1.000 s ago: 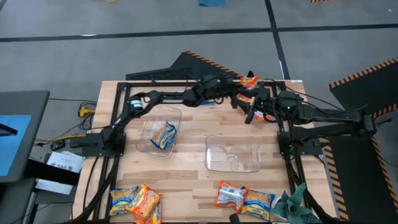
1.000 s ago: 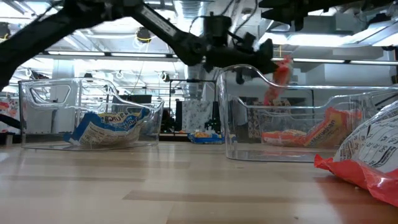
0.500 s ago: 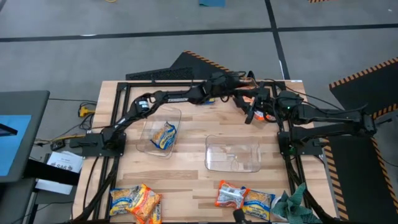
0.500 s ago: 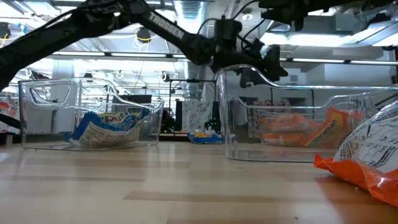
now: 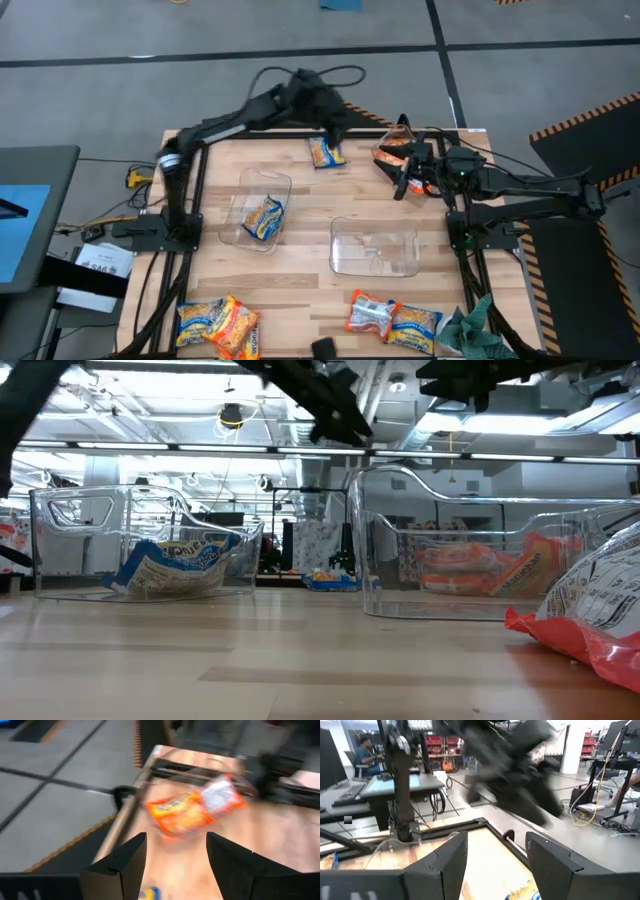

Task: Sort Maruchan noodles
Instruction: Put the blue noodle pack into the middle transparent bin

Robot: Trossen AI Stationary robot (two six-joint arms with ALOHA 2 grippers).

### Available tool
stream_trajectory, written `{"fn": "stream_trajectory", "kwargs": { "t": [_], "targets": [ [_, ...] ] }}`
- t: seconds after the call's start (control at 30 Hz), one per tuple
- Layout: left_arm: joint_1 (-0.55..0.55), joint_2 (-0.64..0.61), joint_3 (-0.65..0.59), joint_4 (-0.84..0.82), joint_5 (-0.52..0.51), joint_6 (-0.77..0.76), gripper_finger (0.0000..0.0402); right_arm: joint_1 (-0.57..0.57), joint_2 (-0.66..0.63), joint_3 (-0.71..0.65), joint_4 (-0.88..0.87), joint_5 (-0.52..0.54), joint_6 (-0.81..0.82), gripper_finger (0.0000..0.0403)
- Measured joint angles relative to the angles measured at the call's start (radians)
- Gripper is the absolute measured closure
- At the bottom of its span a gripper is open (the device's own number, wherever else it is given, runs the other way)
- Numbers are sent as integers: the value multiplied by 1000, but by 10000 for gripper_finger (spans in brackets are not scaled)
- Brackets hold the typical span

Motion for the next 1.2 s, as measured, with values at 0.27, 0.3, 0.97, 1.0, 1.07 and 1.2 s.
{"fn": "stream_trajectory", "kwargs": {
  "t": [0.27,0.3,0.97,1.0,1.07,1.2],
  "targets": [
    [-44,-461,-814,681,56,-70,209,0,2,0,-67,0,1,179],
    [-50,-517,-917,777,53,-86,209,0,4,0,-69,0,2,179],
    [-90,-1136,-1501,1233,-47,-213,209,-188,823,501,-388,1,237,179],
    [-90,-1135,-1501,1229,-47,-213,209,-198,861,527,-403,0,237,179],
    [-90,-1132,-1501,1223,-47,-215,209,-214,927,565,-445,0,237,179],
    [-90,-1113,-1501,1210,-48,-213,209,-241,1025,596,-478,-58,238,179]
  ]
}}
